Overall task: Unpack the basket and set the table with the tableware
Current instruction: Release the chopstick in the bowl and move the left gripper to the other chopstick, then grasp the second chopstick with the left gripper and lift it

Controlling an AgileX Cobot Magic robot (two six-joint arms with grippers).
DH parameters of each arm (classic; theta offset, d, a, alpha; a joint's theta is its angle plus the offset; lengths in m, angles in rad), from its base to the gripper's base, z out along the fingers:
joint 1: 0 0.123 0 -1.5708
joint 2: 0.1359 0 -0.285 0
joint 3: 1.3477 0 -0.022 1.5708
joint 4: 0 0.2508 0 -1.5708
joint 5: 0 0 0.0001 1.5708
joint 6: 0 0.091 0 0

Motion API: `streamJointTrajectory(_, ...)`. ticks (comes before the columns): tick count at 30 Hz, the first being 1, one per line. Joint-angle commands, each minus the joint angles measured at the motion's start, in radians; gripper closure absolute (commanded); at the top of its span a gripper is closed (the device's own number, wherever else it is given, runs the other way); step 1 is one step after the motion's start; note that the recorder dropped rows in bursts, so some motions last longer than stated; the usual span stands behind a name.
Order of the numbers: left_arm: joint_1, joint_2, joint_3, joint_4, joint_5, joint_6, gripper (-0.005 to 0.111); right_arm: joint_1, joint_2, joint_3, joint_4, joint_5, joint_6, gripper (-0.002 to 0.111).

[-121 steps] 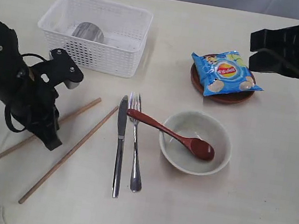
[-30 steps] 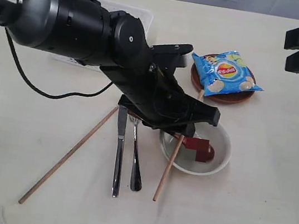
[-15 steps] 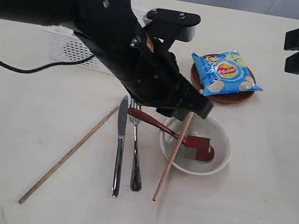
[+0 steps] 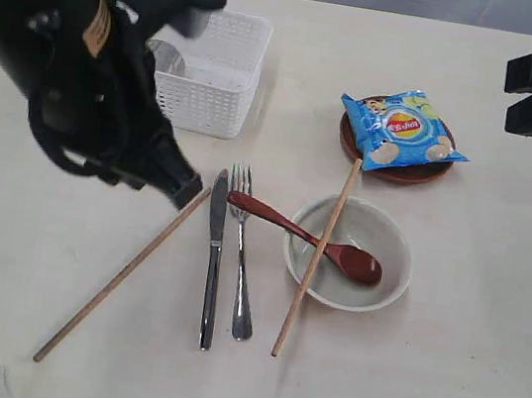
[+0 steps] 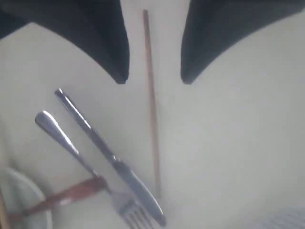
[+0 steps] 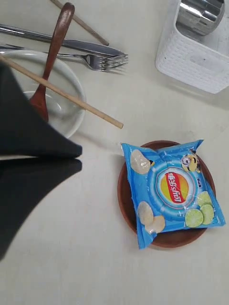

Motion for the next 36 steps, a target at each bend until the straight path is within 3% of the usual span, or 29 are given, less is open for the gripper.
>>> streamJointTrajectory(1,-0.002,-0.004,0.157,-0.059,-0.119,0.025,0.072,-0.004,-0.007,0.003,-0.003,0.013,-0.004,0.109)
streamJointTrajectory(8,-0.002,-0.004,0.416,-0.165,-0.427,0.095,0.072,-0.004,-0.007,0.013,-0.003,0.012,-0.006,0.109)
streamJointTrajectory(18,-0.002,0.041,0.531,-0.141,-0.753,0.142,0.072,-0.004,-0.007,0.020,0.003,-0.003,-0.007,0.109)
streamJointTrajectory(24,-0.002,0.143,0.531,-0.071,-0.782,0.128,0.072,-0.004,-0.007,0.022,0.003,-0.003,-0.010,0.109)
streamJointTrajectory(31,-0.002,0.175,0.529,0.141,-0.818,-0.100,0.072,-0.004,-0.007,0.022,0.015,-0.003,-0.024,0.109)
streamJointTrajectory(36,-0.002,0.180,0.529,0.154,-0.844,-0.115,0.072,-0.004,-0.007,0.022,0.017,-0.003,-0.024,0.109)
